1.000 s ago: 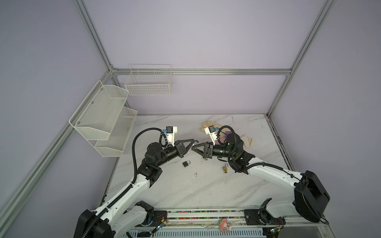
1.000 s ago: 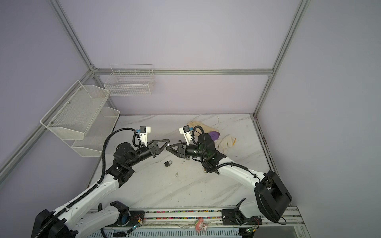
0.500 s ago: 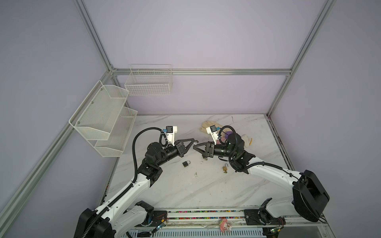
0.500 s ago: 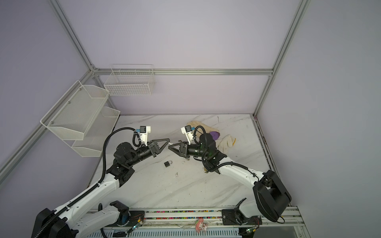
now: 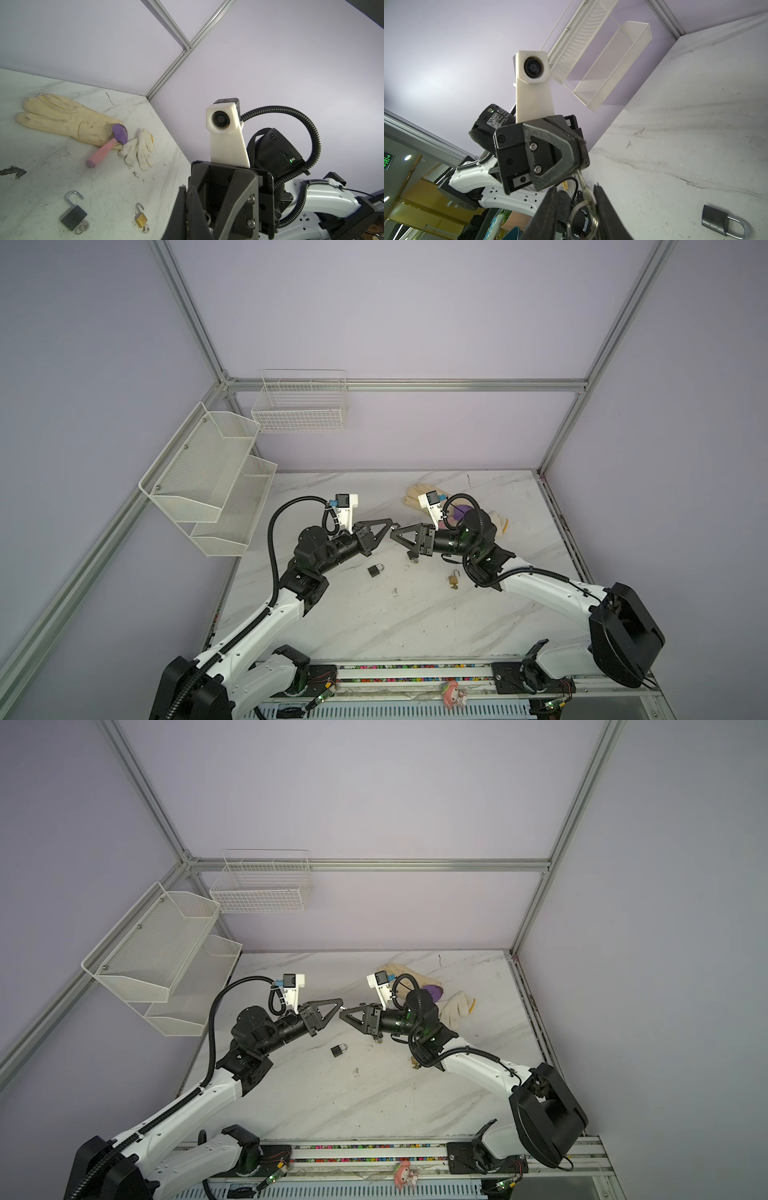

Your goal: Unlock with the key

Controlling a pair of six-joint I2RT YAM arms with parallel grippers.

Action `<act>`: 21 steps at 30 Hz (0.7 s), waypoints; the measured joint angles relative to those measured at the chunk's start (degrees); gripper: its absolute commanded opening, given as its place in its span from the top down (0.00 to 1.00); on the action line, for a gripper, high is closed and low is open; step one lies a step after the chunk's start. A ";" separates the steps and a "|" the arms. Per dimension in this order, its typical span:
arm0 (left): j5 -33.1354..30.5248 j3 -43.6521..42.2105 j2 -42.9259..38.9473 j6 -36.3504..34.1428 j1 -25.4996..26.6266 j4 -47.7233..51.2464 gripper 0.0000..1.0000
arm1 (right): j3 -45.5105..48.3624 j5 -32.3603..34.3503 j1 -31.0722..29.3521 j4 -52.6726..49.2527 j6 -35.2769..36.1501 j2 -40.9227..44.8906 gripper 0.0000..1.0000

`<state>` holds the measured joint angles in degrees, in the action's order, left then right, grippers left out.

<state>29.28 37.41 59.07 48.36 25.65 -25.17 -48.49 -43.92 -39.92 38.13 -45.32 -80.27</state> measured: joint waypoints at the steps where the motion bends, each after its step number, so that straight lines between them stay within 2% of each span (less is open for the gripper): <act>1: -0.02 0.00 0.00 -0.02 0.00 0.07 1.00 | 0.22 0.02 0.24 0.11 -0.24 0.00 0.69; 12: -0.13 0.00 0.02 -0.20 0.00 0.61 1.00 | 1.53 -0.02 1.79 0.50 -1.27 0.00 0.71; 21: -0.09 0.00 0.28 -0.22 0.00 0.61 1.00 | 1.53 -1.66 1.79 5.07 -3.96 -1.79 0.76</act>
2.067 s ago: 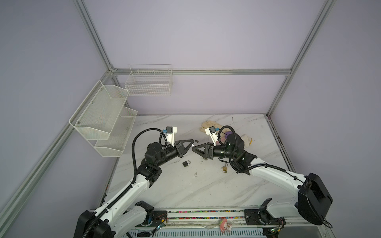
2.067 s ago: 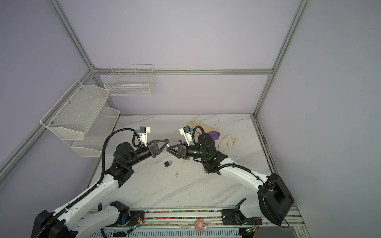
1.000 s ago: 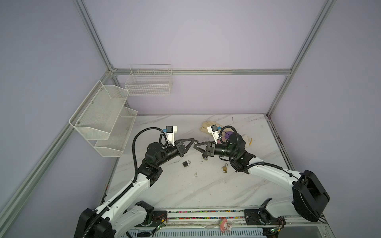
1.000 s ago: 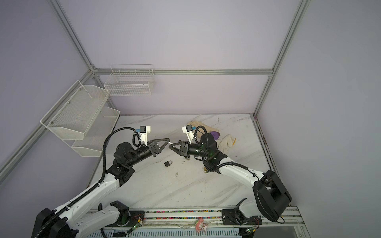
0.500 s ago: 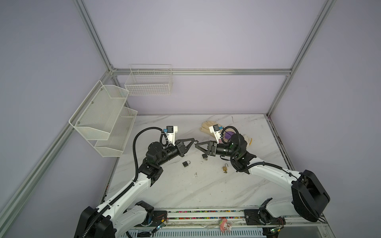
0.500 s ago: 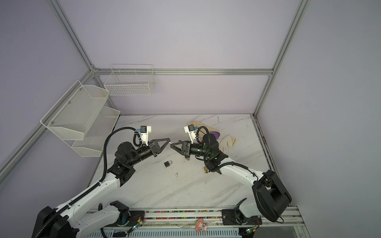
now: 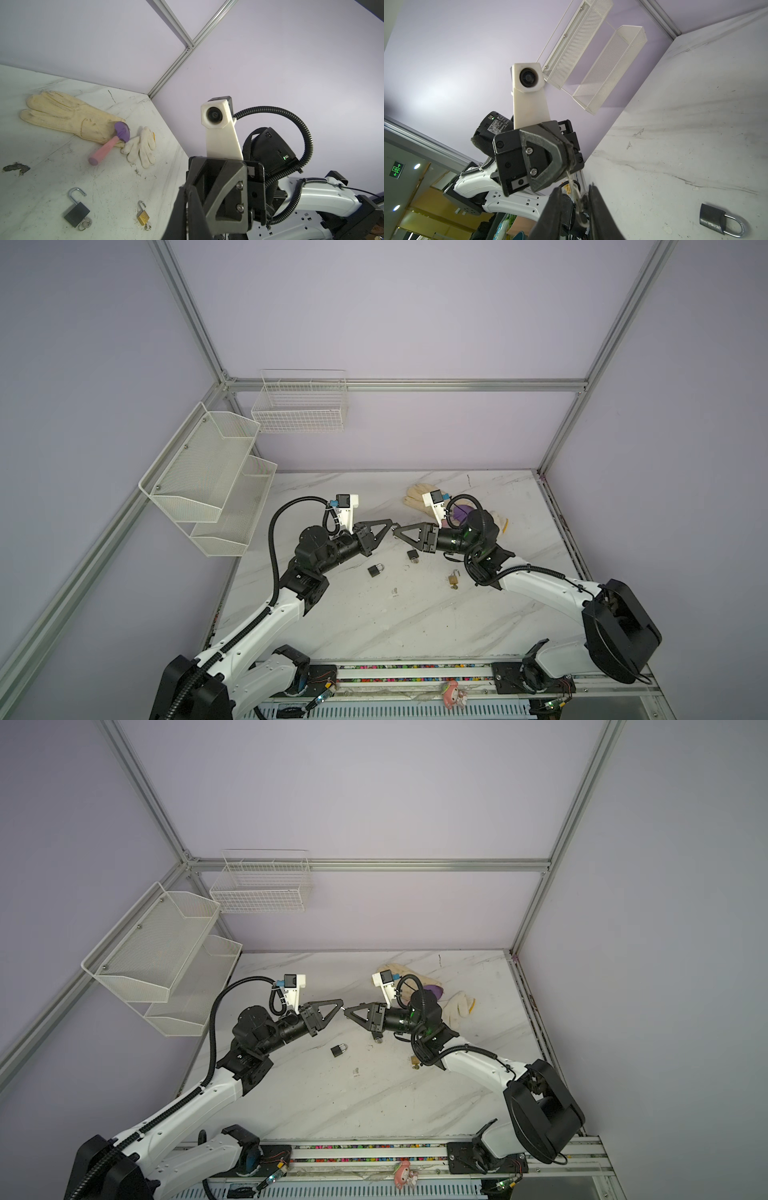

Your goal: Unlock with the key

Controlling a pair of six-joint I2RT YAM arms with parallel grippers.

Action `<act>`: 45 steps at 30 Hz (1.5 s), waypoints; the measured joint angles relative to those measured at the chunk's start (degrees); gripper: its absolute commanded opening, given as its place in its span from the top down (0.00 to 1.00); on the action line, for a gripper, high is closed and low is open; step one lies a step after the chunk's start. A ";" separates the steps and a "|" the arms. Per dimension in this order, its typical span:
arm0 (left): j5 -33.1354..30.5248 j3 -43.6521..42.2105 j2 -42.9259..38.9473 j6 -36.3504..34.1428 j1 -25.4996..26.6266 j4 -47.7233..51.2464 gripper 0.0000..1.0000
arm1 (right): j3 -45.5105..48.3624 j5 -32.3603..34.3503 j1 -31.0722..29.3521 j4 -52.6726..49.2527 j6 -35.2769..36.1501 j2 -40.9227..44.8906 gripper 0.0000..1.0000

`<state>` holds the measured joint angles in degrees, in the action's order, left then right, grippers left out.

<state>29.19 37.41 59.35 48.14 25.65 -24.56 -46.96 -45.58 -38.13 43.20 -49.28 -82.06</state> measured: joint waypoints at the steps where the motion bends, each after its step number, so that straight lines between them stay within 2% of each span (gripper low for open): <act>1: 0.00 0.00 0.00 -0.09 0.00 0.00 1.00 | 0.00 -0.15 0.00 0.02 -0.09 -0.24 0.76; 11: -0.04 0.04 0.42 -1.25 0.00 0.07 1.00 | 0.00 -0.50 0.00 0.50 -0.52 -0.79 0.89; 15: -0.44 0.50 0.63 -1.73 -0.02 0.66 1.00 | -0.02 -0.74 0.00 0.90 -0.57 -0.79 0.97; 16: -0.52 0.74 0.66 -2.01 -0.02 1.18 0.96 | -0.02 -0.66 0.00 0.92 -0.50 -0.79 0.98; 19: -0.59 1.97 0.70 -3.78 -0.02 3.39 0.54 | -0.02 -0.46 0.02 0.90 -0.44 -0.79 1.00; 20: -0.50 2.62 0.70 -4.48 -0.02 4.46 0.46 | -0.02 -0.26 0.24 0.70 -0.44 -0.79 1.00; 22: -0.35 4.22 0.68 -6.64 -0.20 7.58 0.39 | 0.17 0.37 0.52 0.11 -0.39 -0.57 1.00; 25: -2.03 7.89 0.63 -11.69 -0.90 16.65 0.34 | 2.27 1.88 2.14 -2.08 -0.11 1.09 1.00; 30: -10.56 11.52 1.62 -17.62 -1.36 30.34 0.25 | 8.94 7.19 5.46 -8.59 2.29 6.95 1.00; 33: -15.06 14.56 7.65 -20.02 -1.36 37.20 0.25 | 10.21 10.10 5.51 -13.84 4.98 8.87 1.00; 37: -19.30 18.99 20.00 -22.43 -0.68 43.93 0.25 | 13.99 12.44 5.51 -17.70 6.56 11.61 1.00; 45: -20.63 23.43 37.46 -27.98 1.77 51.89 0.24 | 20.48 13.42 5.51 -20.22 7.45 17.00 1.00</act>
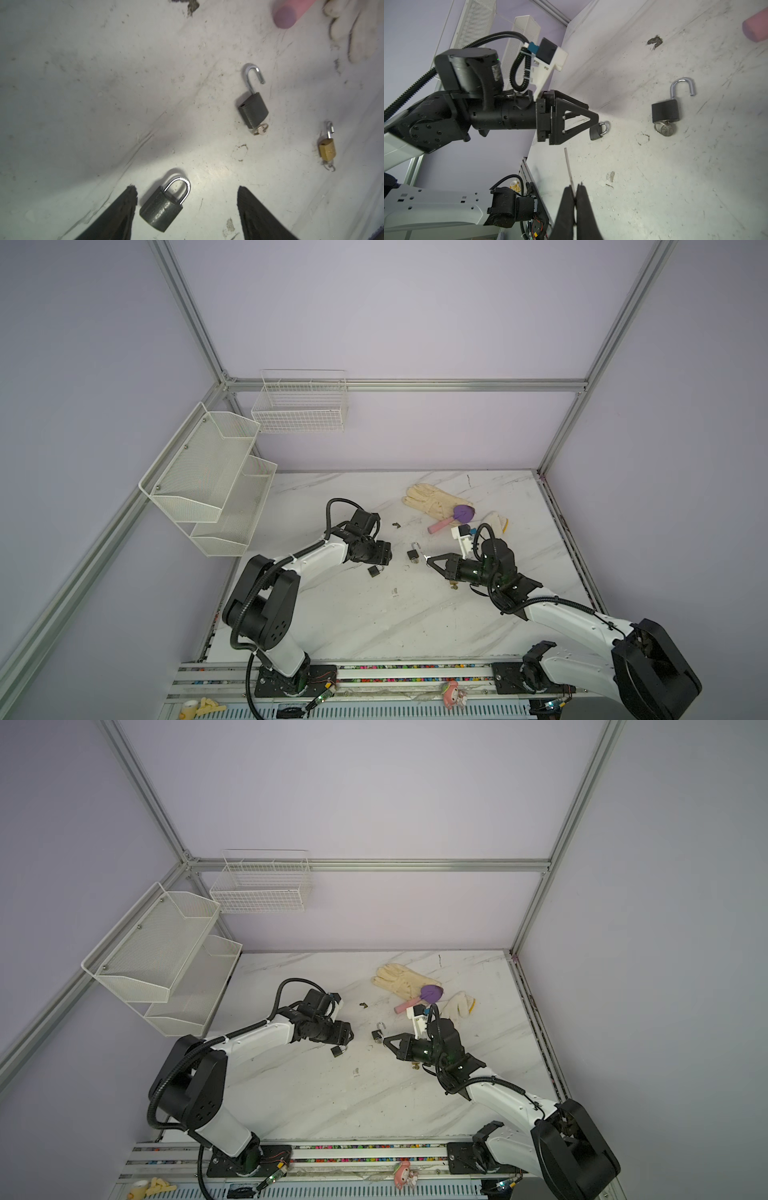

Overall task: Unlock with the key
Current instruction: 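Move the left gripper down over the closed dark grey padlock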

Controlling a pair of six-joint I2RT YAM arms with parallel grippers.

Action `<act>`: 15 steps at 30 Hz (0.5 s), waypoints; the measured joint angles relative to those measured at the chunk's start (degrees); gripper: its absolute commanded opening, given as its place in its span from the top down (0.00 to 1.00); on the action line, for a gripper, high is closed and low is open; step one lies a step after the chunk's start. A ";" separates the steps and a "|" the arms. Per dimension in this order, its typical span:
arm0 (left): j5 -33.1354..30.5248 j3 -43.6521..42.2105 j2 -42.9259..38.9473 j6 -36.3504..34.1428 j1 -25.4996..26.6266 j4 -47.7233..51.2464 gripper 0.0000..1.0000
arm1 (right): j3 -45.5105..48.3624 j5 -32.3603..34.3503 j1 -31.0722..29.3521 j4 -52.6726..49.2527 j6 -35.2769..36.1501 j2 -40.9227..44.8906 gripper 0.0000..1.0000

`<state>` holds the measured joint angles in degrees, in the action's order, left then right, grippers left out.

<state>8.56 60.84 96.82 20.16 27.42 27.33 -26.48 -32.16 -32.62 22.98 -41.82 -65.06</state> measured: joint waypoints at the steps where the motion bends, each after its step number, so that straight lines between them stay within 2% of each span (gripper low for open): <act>1: -0.35 0.76 1.31 -0.39 0.15 0.68 0.23 | 0.46 0.00 0.00 -0.15 0.09 0.92 1.00; 7: -2.36 1.92 3.72 -1.73 0.76 1.79 0.24 | 1.64 -0.11 0.00 -0.15 0.83 5.53 1.00; 15: -3.93 1.92 4.04 -0.24 3.06 3.06 0.30 | 1.64 -0.20 0.00 -1.03 2.51 4.55 1.00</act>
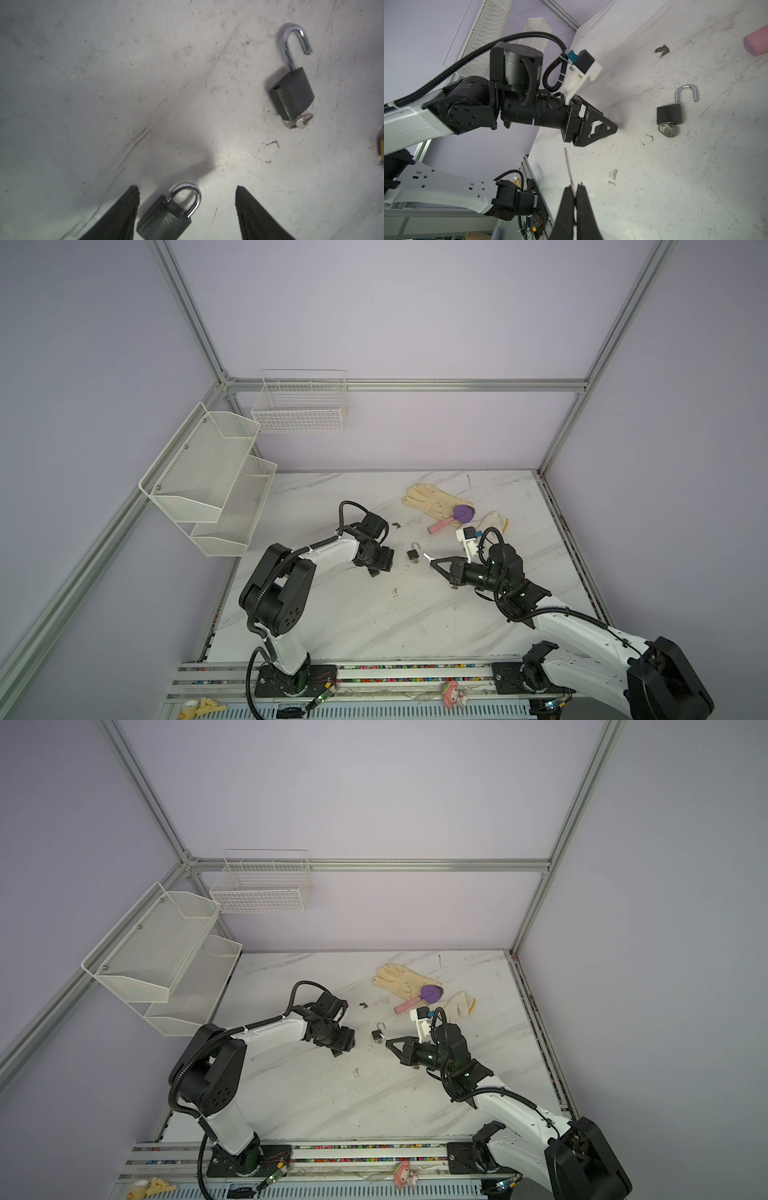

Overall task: Unlock with the key
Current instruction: 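Move the left gripper down over the closed dark grey padlock, then close the left gripper on the grey padlock body and lift it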

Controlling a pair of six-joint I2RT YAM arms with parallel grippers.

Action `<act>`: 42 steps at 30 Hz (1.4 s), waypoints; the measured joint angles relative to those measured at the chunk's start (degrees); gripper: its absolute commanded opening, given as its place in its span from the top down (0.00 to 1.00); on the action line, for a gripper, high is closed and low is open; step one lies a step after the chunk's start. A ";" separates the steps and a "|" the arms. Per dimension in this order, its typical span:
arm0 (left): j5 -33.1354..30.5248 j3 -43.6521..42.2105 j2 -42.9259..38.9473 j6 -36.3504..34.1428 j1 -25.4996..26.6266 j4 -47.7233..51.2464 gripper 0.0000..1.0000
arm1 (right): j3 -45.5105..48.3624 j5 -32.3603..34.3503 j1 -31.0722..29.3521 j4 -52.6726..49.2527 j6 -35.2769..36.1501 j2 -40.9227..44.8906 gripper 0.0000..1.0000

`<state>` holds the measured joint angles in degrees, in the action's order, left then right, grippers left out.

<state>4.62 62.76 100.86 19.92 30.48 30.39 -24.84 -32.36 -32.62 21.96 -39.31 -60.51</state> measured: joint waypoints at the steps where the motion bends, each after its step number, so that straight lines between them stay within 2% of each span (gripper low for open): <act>1: -0.28 0.00 0.00 0.31 0.31 0.17 0.30 | 0.00 0.00 0.00 -0.22 0.17 -0.22 1.00; 15: -8.83 0.00 0.04 7.19 6.12 4.02 0.34 | -0.07 -0.02 0.00 -1.66 2.64 -1.88 1.00; 26: -18.58 1.14 1.95 18.01 9.62 9.86 0.39 | -0.76 -0.66 0.00 -1.73 4.00 -3.89 1.00; 32: -20.22 4.66 4.74 20.26 10.69 11.30 0.49 | -0.81 -1.33 0.00 -1.73 4.63 -3.91 1.00; 42: -19.78 5.64 5.55 23.23 10.86 11.23 0.55 | -0.81 -1.84 0.00 -2.34 5.64 -3.89 1.00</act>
<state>-15.16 68.40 106.41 43.16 41.34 41.63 -25.65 -34.20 -32.62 19.62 -33.67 -64.40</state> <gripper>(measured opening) 0.462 0.057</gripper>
